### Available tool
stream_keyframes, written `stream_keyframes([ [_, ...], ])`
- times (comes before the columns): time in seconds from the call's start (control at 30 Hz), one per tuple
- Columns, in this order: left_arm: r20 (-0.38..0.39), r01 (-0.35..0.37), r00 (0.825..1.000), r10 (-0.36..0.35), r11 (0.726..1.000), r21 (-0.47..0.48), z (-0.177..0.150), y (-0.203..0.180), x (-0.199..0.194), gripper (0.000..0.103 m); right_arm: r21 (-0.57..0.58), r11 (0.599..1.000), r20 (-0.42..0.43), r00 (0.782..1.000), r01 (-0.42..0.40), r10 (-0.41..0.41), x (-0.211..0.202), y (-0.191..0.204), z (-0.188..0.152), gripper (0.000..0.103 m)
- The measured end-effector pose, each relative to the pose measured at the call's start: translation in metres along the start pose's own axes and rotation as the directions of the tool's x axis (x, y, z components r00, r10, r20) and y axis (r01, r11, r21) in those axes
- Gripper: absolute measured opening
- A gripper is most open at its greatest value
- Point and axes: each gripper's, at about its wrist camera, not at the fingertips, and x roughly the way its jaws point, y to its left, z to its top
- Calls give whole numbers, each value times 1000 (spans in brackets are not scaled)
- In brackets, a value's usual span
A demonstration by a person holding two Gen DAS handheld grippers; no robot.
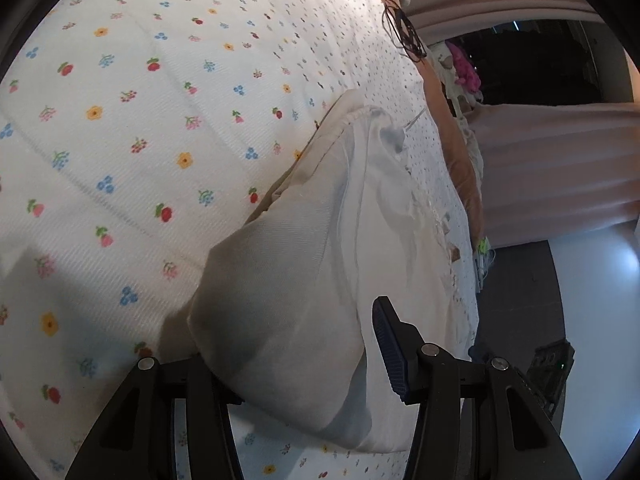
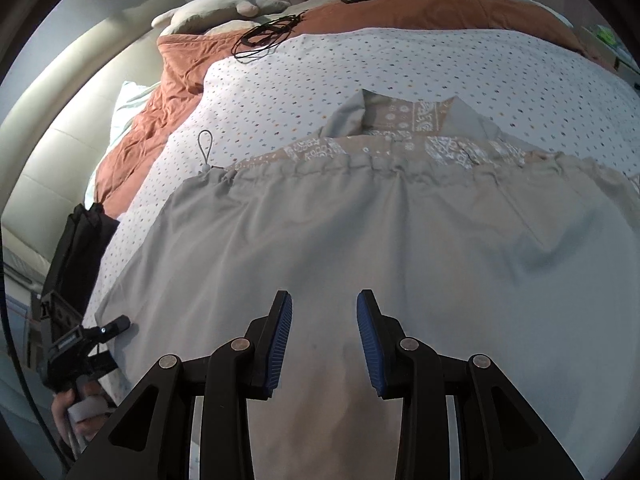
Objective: Fold large clothes
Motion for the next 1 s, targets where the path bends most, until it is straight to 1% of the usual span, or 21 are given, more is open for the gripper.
stream_keyframes([
  [0.07, 4, 4, 1000, -4, 1000, 13, 0, -4, 1, 52, 23, 1000, 0, 1000, -9, 9, -5, -8, -12, 34],
  [0.1, 3, -3, 1000, 2, 1000, 22, -1, -6, 1, 50, 33, 999, 4, 1000, -14, 14, -9, -12, -18, 34],
  [0.13, 2, -15, 1000, 15, 999, 29, -1, -7, 1, 41, 42, 999, 7, 1000, -18, 17, -12, -16, -24, 34],
  [0.17, 5, -29, 1000, 29, 999, 31, -1, -7, 1, 34, 53, 998, 8, 1000, -20, 20, -14, -19, -29, 34],
  [0.23, 10, -19, 1000, 19, 999, 29, 0, -7, -3, 24, 74, 997, 3, 1000, -22, 22, -17, -25, -40, 34],
  [0.33, 27, -3, 1000, 1, 998, 59, 0, -13, -12, 17, 90, 995, -4, 999, -32, 32, -20, -28, -56, 34],
  [0.5, 49, 24, 998, -29, 996, 81, 2, -27, -27, 12, 77, 996, -1, 999, -51, 51, -22, -15, -75, 33],
  [0.53, 54, 31, 998, -36, 996, 87, 1, -31, -29, 11, 78, 996, 3, 999, -54, 54, -23, -13, -78, 32],
  [0.6, 61, 42, 997, -49, 994, 101, 2, -38, -34, 10, 81, 995, 4, 998, -56, 56, -25, -9, -86, 21],
  [0.63, 62, 46, 997, -53, 993, 105, 3, -42, -35, 10, 83, 995, 2, 998, -57, 57, -26, -8, -91, 18],
  [0.67, 64, 50, 996, -58, 993, 110, 5, -45, -36, 10, 84, 995, -3, 999, -54, 54, -26, -6, -95, 16],
  [0.77, 67, 67, 995, -75, 990, 121, 8, -53, -40, 9, 64, 997, -18, 999, -32, 33, -24, -1, -110, 16],
  [0.83, 67, 73, 994, -82, 989, 127, 8, -58, -41, 9, 68, 997, -32, 999, -25, 27, -18, -4, -116, 14],
  [0.9, 66, 71, 995, -80, 988, 136, 8, -62, -40, 9, 94, 995, -52, 998, -22, 27, -9, -11, -121, 9],
  [1.0, 69, 59, 995, -70, 987, 151, 7, -65, -40, 9, 132, 991, -54, 998, -14, 21, 1, -21, -118, 8],
])
